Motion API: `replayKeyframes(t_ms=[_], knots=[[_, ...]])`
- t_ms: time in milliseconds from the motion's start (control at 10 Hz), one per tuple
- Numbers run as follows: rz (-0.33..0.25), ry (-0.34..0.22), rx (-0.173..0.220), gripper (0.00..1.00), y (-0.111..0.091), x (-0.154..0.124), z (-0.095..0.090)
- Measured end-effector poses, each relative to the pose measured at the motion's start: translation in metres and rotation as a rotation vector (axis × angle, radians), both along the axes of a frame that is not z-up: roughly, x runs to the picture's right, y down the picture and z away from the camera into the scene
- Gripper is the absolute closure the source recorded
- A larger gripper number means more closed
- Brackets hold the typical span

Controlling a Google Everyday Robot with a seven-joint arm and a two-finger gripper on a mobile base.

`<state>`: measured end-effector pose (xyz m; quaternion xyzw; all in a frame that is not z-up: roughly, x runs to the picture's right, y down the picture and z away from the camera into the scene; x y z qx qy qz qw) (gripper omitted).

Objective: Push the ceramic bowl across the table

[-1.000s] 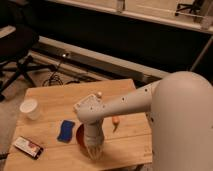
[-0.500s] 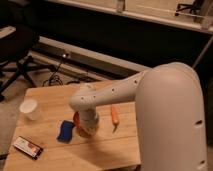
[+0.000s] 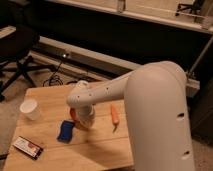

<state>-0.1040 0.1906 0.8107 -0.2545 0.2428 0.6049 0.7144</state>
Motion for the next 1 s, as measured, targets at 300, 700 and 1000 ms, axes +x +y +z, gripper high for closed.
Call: replayKeyframes(t_ms=[300, 700, 1000], knots=[[0.035, 0.036, 0.076, 1.0, -0.026, 0.004, 0.015], [0.035, 0.053, 0.15, 1.0, -0.063, -0.004, 0.036], [0.039, 0.025, 0.169, 1.0, -0.083, -0.026, 0.061]])
